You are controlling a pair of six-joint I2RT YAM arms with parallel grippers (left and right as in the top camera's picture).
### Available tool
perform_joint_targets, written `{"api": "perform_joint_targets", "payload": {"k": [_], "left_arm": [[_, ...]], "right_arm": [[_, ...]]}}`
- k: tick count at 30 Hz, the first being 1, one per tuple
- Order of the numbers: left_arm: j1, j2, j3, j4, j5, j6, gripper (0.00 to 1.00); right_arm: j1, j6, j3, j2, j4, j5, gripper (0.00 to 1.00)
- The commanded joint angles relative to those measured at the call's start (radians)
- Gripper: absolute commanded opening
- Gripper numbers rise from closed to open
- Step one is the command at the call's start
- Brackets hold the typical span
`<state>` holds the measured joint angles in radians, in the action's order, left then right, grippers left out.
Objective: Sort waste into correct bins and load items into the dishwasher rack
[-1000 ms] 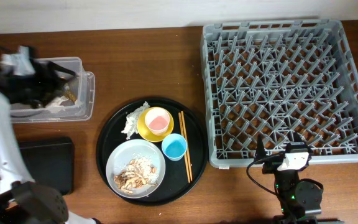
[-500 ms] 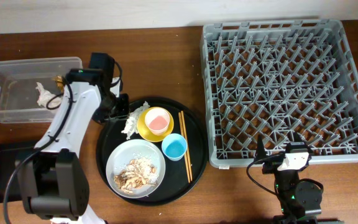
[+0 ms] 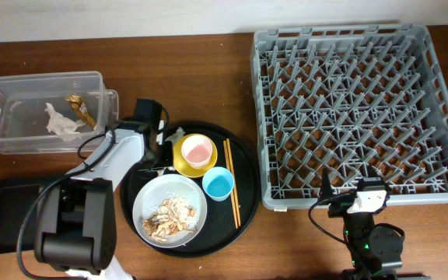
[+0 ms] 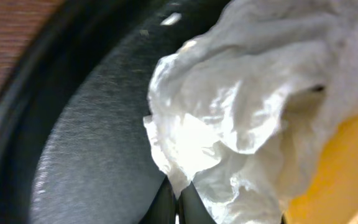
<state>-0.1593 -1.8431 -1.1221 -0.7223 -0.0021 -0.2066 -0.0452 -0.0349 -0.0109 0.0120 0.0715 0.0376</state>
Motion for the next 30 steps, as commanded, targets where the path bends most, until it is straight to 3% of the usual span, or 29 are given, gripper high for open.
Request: {"api": "perform_joint_targets", "payload": {"k": [1,5,9,11,12,13,15,17,20,23,30], "left_arm": [[0.059,0.013,-0.148,-0.140,-0.044,-0.011,0.01],[0.156,0.064,-0.424,-0.350,-0.040,-0.081,0.01],[0.311,0.109,-0.640,-0.345,-0.040,-0.249,0.01],[0.416,0.105,-0.642,-0.296,-0.047,-0.324,0.01],[0.451,0.104,-0.642,-0.284,-0.047,-0.337,0.06],[0.488,0.104,-0.642,-0.277,-0.047,-0.340,0.41],[0.535,0.104,-0.642,-0.273,-0.047,-0.340,0.64],[0.551,0.104,-0.642,-0.279,-0.009,-0.340,0.99],[0.551,0.105,-0.642,-0.391,0.206,-0.336,0.98],[0.534,0.122,-0.642,-0.448,0.432,-0.102,0.97],[0.506,0.281,-0.642,-0.542,0.428,-0.082,0.95]], "right_arm": [[0.007,-0.003,0.005,-0.006,0.007,0.012,0.98],[0.007,-0.003,0.005,-0.006,0.007,0.012,0.98],[0.007,-0.003,0.005,-0.006,0.007,0.012,0.98],[0.007,-0.003,0.005,-0.006,0.007,0.012,0.98],[0.007,-0.003,0.005,-0.007,0.007,0.012,0.99],[0.007,-0.002,0.005,-0.007,0.007,0.012,0.98],[0.007,-0.002,0.005,-0.006,0.007,0.012,0.98],[0.007,-0.002,0.005,-0.007,0.007,0.012,0.98],[0.007,-0.003,0.005,-0.006,0.007,0.012,0.98],[0.007,-0.002,0.005,-0.007,0.007,0.012,0.99],[0.007,-0.003,0.005,-0.006,0.007,0.012,0.98]]}}
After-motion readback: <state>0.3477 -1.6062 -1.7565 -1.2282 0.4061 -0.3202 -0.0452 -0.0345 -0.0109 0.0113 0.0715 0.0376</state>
